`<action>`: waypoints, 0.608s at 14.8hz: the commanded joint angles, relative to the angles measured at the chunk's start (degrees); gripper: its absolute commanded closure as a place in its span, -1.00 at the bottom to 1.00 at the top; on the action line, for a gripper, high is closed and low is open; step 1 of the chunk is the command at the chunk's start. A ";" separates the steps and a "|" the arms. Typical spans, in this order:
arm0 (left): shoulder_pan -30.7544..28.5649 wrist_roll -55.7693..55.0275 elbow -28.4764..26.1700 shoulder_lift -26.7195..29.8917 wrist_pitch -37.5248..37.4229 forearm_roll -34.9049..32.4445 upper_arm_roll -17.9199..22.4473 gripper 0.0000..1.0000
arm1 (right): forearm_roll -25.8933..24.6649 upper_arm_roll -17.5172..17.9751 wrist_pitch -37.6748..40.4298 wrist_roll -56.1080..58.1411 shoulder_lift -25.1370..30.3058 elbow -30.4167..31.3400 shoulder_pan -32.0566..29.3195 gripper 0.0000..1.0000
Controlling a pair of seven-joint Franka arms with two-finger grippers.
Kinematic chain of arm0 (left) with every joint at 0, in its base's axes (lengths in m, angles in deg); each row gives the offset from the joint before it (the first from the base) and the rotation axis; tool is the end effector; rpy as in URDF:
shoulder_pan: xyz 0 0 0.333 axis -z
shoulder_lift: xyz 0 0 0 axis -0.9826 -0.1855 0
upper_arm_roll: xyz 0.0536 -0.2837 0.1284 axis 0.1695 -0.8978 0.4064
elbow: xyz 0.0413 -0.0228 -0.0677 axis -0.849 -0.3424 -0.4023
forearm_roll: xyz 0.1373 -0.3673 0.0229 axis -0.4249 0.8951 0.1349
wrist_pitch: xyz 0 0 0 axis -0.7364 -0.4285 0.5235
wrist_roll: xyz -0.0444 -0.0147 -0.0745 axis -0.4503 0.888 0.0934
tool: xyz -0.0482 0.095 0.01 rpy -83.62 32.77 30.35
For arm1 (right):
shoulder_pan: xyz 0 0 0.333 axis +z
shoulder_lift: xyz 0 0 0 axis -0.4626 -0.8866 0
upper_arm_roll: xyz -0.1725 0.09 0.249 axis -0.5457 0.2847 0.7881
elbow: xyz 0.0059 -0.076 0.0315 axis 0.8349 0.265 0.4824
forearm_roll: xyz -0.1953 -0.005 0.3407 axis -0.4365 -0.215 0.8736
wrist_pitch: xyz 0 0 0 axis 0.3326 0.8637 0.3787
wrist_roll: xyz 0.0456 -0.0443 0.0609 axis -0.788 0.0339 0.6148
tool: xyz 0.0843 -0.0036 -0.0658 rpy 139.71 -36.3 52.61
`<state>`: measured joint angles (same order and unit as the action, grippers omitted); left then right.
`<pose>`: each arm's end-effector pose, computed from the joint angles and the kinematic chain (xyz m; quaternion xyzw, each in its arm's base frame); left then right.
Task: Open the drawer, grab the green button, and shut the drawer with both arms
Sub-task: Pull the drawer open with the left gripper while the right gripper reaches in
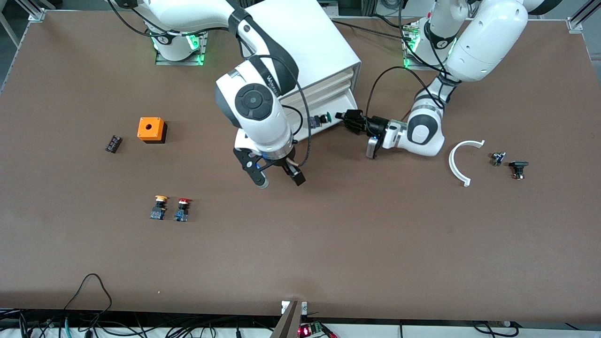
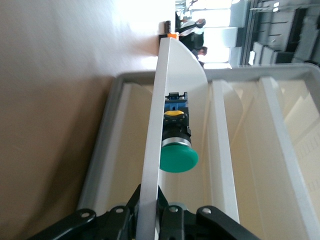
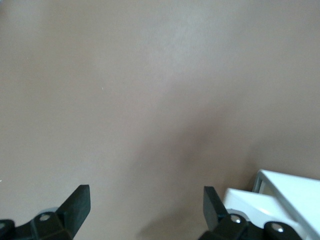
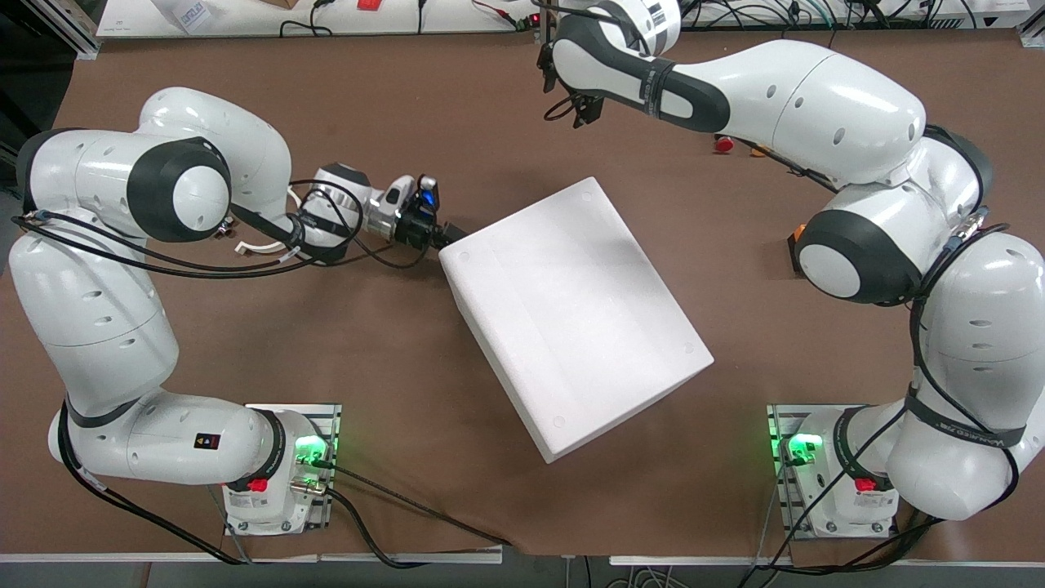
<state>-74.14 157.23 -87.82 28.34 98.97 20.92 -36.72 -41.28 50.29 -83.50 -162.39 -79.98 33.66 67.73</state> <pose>0.4454 -0.2215 0.1054 0.7483 -0.1421 -0.1236 0.6361 0.5886 0.4886 0.3928 -0.8858 0.4589 0.0070 0.0692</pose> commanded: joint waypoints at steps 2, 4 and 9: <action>-0.69 -10.32 9.87 -0.56 0.34 -9.60 3.65 1.00 | 0.66 0.16 -1.74 -7.05 -1.43 -2.28 2.89 -0.99; -0.69 -13.76 13.39 -1.69 0.25 -11.98 4.27 1.00 | 0.66 1.03 -2.01 -9.52 -1.69 -2.28 3.59 -0.99; -1.82 -16.23 16.92 -2.32 0.08 -15.24 5.14 -1.00 | 0.66 2.62 -7.62 -14.62 -4.50 -2.28 5.88 -0.99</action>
<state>-75.39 142.92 -73.87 26.73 98.69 8.61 -32.95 -41.26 52.74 -88.78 -174.68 -81.70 33.56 72.56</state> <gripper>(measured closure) 0.855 0.004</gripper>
